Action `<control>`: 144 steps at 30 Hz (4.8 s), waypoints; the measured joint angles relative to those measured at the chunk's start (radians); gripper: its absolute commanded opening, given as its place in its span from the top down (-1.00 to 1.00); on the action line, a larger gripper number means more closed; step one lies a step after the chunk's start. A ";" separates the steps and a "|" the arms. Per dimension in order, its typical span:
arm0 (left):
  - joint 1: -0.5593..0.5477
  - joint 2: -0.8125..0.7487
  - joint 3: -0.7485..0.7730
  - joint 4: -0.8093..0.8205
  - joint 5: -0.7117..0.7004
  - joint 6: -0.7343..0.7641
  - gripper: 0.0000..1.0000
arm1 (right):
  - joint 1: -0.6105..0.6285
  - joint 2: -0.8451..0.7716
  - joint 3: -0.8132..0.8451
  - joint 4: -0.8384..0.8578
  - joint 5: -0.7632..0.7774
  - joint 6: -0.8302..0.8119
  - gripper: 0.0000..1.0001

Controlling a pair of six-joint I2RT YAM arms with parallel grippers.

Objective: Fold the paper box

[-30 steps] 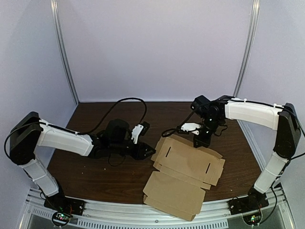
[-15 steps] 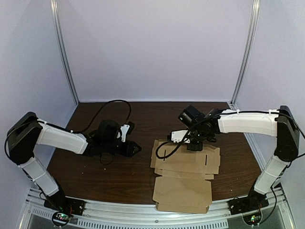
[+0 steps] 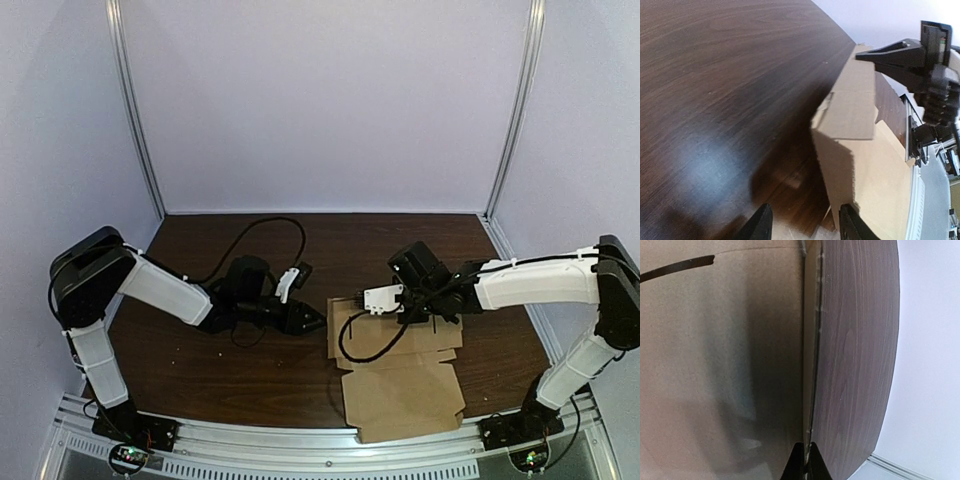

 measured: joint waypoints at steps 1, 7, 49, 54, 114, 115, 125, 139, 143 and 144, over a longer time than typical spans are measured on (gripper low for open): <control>-0.004 0.001 0.000 0.014 0.010 0.000 0.03 | 0.002 0.000 -0.020 0.035 0.008 -0.011 1.00; -0.009 0.022 0.000 0.058 0.045 -0.008 0.03 | 0.006 0.000 -0.116 0.193 0.037 -0.081 0.93; -0.040 -0.250 0.110 -0.372 -0.263 0.134 0.16 | -0.214 0.183 0.282 -0.373 -0.579 0.407 1.00; -0.035 -0.289 0.314 -0.583 -0.351 0.190 0.17 | -0.213 0.155 0.375 -0.491 -0.595 0.456 1.00; -0.156 -0.198 0.695 -0.850 -0.439 0.468 -0.04 | -0.283 0.005 0.588 -0.690 -0.996 0.650 1.00; -0.156 -0.200 0.705 -0.853 -0.452 0.475 -0.05 | -0.283 0.002 0.589 -0.690 -0.996 0.650 1.00; -0.156 -0.208 0.802 -0.875 -0.483 0.529 -0.08 | -0.285 -0.010 0.589 -0.691 -0.996 0.651 1.00; -0.155 -0.186 0.838 -0.924 -0.333 0.537 0.01 | -0.285 -0.031 0.589 -0.708 -0.998 0.653 1.00; -0.166 -0.185 0.838 -0.932 -0.294 0.537 0.04 | -0.285 -0.031 0.589 -0.701 -1.004 0.660 1.00; -0.170 -0.185 0.838 -0.933 -0.287 0.537 0.06 | -0.285 -0.031 0.589 -0.699 -1.007 0.661 1.00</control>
